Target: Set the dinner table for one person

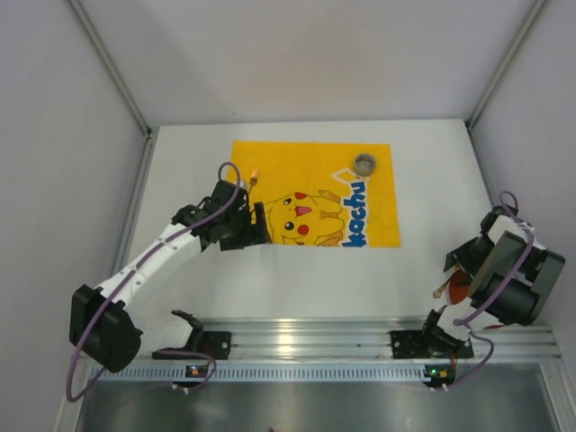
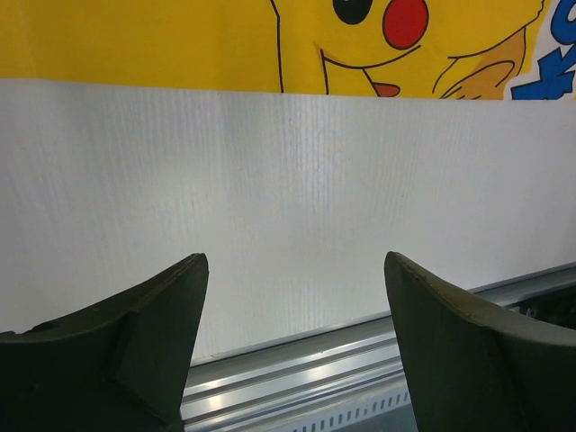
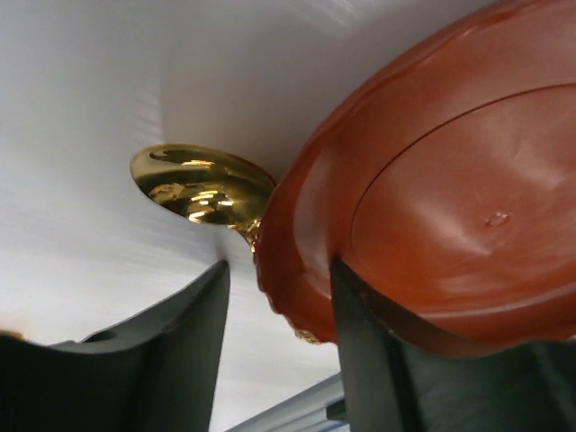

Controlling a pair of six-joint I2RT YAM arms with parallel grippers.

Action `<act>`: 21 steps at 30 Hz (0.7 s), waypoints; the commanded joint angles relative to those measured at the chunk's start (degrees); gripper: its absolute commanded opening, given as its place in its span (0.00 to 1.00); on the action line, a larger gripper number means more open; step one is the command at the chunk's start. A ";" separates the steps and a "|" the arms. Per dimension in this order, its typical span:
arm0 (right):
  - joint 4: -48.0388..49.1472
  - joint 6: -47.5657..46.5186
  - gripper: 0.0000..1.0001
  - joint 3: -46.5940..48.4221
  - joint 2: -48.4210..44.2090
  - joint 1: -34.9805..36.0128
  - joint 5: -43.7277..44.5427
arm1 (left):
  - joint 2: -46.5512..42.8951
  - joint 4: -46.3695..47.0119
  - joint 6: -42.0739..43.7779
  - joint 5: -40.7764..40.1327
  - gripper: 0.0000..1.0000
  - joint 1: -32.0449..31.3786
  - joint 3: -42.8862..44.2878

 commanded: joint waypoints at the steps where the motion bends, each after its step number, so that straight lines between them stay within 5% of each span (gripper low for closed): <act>1: 3.91 -0.12 0.46 0.98 2.45 -0.62 1.55 | 1.50 0.36 0.59 -1.20 0.84 -0.28 4.15; 7: 5.76 -1.26 0.13 1.59 6.41 -0.53 0.94 | 4.75 0.62 -0.64 -1.73 0.84 -0.28 5.64; 8: 5.76 -1.61 0.02 2.03 6.77 -0.53 0.33 | 5.01 0.62 -0.81 -1.64 0.84 -0.28 5.91; 21: -3.29 -1.62 0.00 8.62 -3.41 1.84 -3.54 | 8.79 1.68 -2.66 -1.99 0.84 -0.71 8.89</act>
